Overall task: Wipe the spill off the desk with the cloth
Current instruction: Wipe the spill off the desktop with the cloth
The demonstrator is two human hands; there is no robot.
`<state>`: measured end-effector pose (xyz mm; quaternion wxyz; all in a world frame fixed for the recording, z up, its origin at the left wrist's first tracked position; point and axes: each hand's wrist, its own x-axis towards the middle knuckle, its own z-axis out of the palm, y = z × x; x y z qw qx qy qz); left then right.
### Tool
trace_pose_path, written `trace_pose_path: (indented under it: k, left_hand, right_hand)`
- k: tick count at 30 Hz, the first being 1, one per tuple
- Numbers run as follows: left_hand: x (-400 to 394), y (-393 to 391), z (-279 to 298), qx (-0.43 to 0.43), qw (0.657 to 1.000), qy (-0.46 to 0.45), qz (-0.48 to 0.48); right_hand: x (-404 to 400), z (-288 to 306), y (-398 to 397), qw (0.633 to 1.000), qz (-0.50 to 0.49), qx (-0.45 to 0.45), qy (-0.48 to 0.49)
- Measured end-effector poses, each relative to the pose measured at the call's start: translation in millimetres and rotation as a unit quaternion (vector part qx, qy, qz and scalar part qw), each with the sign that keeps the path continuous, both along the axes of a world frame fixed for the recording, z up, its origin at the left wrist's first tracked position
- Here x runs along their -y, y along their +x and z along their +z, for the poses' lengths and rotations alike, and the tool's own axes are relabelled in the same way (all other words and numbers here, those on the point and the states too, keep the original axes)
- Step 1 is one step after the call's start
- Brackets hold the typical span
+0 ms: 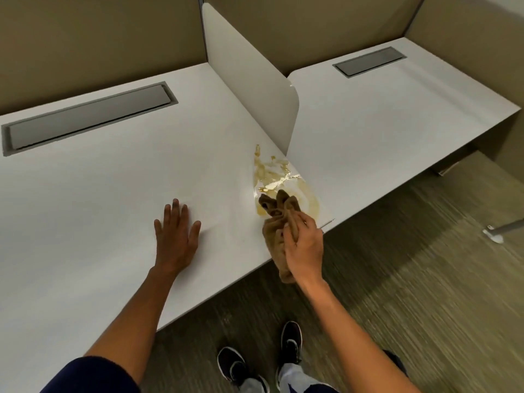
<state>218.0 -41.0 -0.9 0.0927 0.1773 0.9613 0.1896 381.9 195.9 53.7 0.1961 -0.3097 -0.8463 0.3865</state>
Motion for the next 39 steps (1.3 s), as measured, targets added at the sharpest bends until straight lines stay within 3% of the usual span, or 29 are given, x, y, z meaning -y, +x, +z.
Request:
trace_pose_path:
  k: [3, 6, 17, 27, 34, 39]
  left_hand:
    - [-16, -3, 0, -0.02, 1.0, -0.016, -0.016]
    - [-32, -3, 0, -0.025, 0.999, -0.022, -0.018]
    - [-28, -24, -5, -0.039, 0.998, -0.052, 0.019]
    - [-44, -25, -7, -0.043, 0.997, -0.054, 0.022]
    - [-48, -23, -10, -0.063, 0.994, -0.089, 0.025]
    - [-48, -25, -9, -0.062, 0.994, -0.09, 0.031]
  right_hand:
    - [-46, -3, 0, 0.997, -0.079, -0.021, 0.007]
    - [-78, -14, -4, 0.995, -0.091, -0.006, 0.029]
    - [-111, -33, -47, 0.967, 0.075, 0.148, 0.192]
    - [-114, -40, -109, 0.932, 0.218, 0.151, 0.249]
    - [-108, -32, -199, 0.912, 0.235, 0.163, 0.294]
    - [-111, -31, -253, 0.911, 0.267, 0.165, 0.268]
